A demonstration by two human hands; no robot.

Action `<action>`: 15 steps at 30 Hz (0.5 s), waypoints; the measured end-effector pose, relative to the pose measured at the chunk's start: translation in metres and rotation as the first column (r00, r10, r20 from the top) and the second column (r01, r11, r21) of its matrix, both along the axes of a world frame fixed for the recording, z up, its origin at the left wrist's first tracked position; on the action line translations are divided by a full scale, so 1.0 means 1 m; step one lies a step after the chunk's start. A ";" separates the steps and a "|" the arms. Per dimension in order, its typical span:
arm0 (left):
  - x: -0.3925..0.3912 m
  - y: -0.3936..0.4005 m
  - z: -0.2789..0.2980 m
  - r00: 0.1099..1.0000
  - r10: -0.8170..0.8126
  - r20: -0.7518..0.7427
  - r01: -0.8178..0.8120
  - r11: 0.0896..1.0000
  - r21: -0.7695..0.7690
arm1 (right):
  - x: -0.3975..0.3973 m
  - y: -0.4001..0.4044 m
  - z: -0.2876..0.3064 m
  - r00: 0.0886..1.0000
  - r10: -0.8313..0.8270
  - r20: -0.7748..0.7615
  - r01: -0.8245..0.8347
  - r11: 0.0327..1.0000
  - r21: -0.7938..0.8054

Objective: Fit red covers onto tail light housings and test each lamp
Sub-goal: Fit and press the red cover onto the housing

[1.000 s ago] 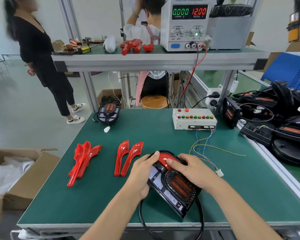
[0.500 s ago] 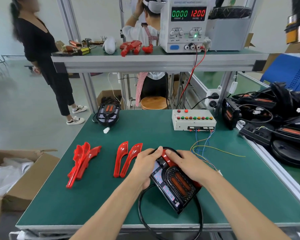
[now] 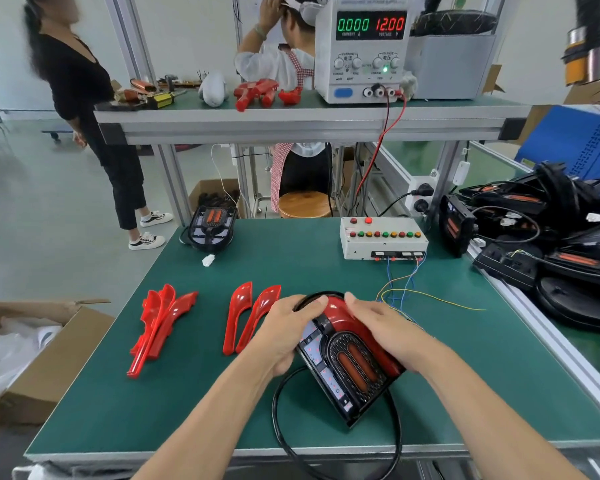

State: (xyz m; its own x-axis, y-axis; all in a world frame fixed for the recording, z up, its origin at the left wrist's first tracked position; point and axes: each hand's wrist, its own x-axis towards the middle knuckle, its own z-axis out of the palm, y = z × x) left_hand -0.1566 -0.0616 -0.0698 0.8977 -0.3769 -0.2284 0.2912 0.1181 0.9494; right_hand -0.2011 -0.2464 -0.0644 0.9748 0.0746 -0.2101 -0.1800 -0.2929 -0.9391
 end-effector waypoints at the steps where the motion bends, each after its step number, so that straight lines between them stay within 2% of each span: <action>1: 0.001 0.001 -0.001 1.000 0.014 -0.011 -0.014 1.000 -0.002 | -0.003 -0.006 0.001 0.999 0.034 -0.024 -0.033 0.999 0.030; 5: 0.001 0.001 -0.006 0.997 0.035 -0.066 -0.040 0.996 -0.079 | -0.014 -0.021 0.001 0.993 0.120 0.011 -0.120 0.993 -0.022; 9: 0.002 -0.004 -0.012 0.995 0.040 -0.093 -0.049 0.995 -0.089 | -0.023 -0.015 -0.009 0.996 0.036 0.079 -0.040 0.998 0.042; 15: 0.008 -0.011 -0.013 0.995 0.050 -0.089 -0.052 0.998 -0.026 | -0.027 -0.008 -0.020 0.986 -0.077 0.151 0.077 0.997 0.003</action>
State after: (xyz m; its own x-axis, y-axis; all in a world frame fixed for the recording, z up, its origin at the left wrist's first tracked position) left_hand -0.1487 -0.0721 -0.0832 0.8928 -0.3383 -0.2973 0.3662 0.1611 0.9165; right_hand -0.2283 -0.2541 -0.0845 0.9982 -0.0021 -0.0603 -0.0583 -0.2862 -0.9564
